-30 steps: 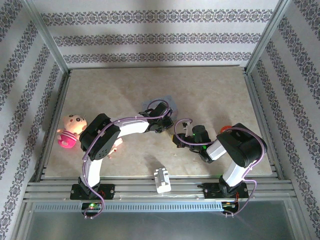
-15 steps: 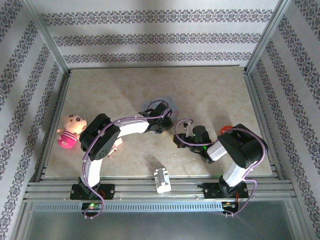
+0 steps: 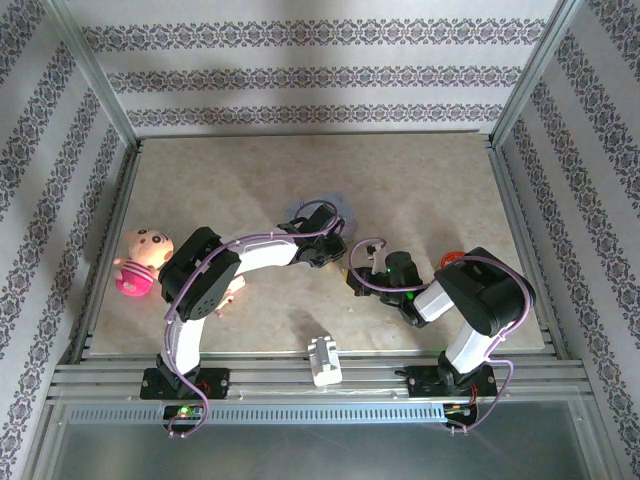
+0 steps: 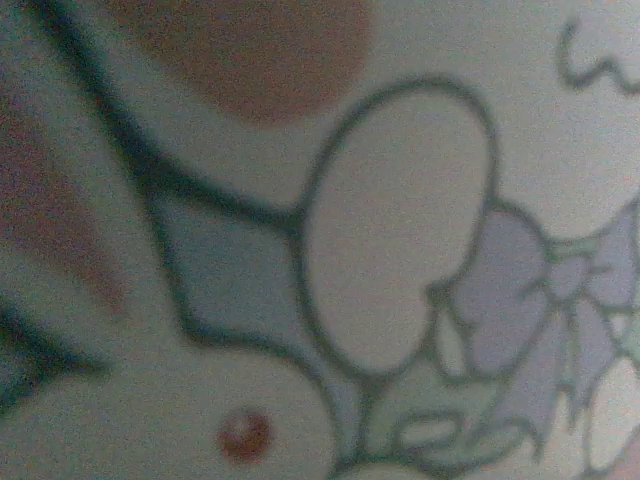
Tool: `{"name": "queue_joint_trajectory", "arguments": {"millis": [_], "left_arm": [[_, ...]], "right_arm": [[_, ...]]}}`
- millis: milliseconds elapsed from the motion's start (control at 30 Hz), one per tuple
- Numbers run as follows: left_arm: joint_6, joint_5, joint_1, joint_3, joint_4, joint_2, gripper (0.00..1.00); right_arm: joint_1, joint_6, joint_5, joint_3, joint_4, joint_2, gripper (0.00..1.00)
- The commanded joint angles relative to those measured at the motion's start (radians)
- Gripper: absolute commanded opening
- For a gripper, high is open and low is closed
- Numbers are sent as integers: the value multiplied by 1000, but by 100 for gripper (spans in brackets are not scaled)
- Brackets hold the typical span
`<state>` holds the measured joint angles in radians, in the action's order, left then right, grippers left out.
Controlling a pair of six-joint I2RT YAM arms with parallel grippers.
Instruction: Unlock a padlock with a key
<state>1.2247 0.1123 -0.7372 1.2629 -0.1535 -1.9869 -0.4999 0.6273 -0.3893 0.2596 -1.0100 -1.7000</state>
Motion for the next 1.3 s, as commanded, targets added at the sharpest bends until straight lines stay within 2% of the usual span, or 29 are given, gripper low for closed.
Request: {"name": "queue_joint_trajectory", "arguments": {"millis": [0,600,867,1033,1267], "left_arm": [[45,50,12,13,-79,-19,7],[42,63,10,27,-110,-44,7],[55,78,10,6,-96,-40,5],[71,91,13,-2,-109,-29,3],[156,101,15,-26,-101,-7,1]], "right_arm": [[4,-29,59,2,1,-26,0],[-21,-52,82,26,-42,-57,0],[-19,-25,91,20,-60,5,0],[10,-4,33,17,-14,80,0],[90,-41,-163,-21,19,101,0]]}}
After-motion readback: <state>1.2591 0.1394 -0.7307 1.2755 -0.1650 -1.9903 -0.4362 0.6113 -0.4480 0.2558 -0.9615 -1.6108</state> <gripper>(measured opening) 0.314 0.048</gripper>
